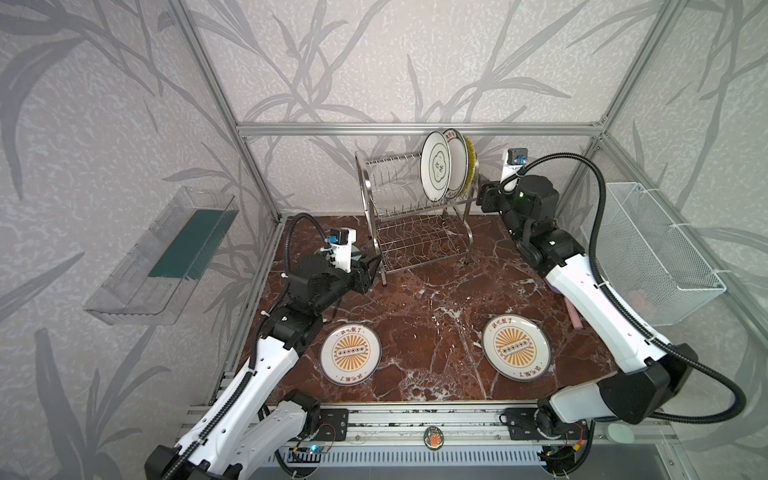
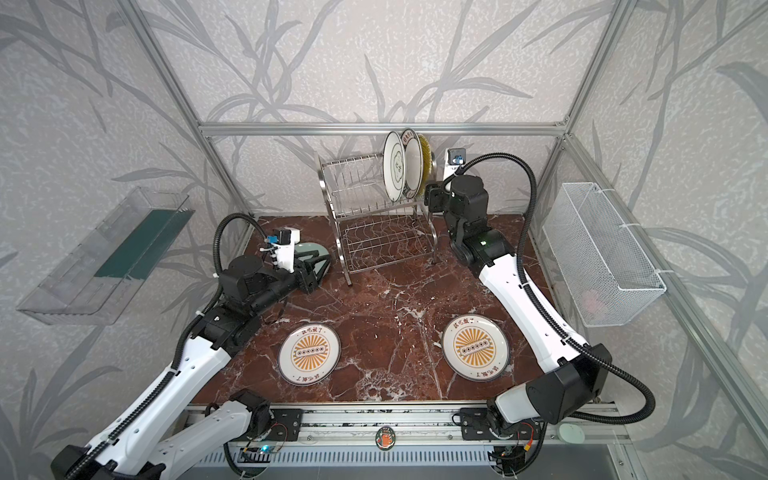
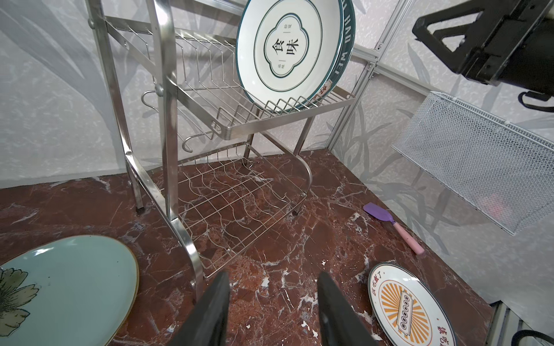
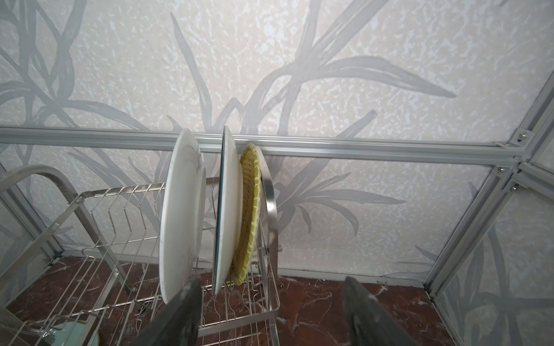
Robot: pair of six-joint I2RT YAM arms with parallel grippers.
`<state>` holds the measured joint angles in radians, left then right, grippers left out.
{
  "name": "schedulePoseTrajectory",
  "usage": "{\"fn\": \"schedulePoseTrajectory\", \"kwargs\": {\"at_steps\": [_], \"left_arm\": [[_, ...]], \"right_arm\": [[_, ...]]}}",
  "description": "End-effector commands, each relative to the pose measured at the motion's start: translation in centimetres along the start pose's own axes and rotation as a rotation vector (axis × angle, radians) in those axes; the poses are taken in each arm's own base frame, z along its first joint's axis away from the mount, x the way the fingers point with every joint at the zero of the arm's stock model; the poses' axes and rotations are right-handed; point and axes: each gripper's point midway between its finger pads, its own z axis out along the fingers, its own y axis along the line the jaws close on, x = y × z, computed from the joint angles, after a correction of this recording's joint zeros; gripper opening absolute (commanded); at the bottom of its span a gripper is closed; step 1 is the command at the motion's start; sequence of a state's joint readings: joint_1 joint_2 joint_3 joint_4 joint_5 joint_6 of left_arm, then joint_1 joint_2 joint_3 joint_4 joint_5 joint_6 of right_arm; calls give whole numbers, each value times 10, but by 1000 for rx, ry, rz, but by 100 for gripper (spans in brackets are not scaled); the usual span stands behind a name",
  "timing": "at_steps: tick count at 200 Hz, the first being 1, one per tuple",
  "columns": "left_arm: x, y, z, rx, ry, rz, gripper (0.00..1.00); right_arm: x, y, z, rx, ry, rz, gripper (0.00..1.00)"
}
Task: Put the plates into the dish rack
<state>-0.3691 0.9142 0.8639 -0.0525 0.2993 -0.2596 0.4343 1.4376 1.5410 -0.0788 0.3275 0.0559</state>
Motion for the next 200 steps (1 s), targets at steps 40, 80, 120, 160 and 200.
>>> {"fn": "schedulePoseTrajectory", "kwargs": {"at_steps": [40,80,120,160,200], "left_arm": [[-23,6,-14,-44,-77,41,48],[-19,8,-9,-45,-30,37,48],[-15,12,-4,-64,3,39,48],[-10,15,1,-72,28,29,48],[-2,18,8,-76,66,6,48]], "right_arm": [[44,-15,-22,-35,85,132,73],[103,-12,-31,-63,222,169,73],[167,-14,-41,-59,369,178,73],[219,-20,-57,-35,496,179,73],[249,-23,-70,-27,568,172,73]]}}
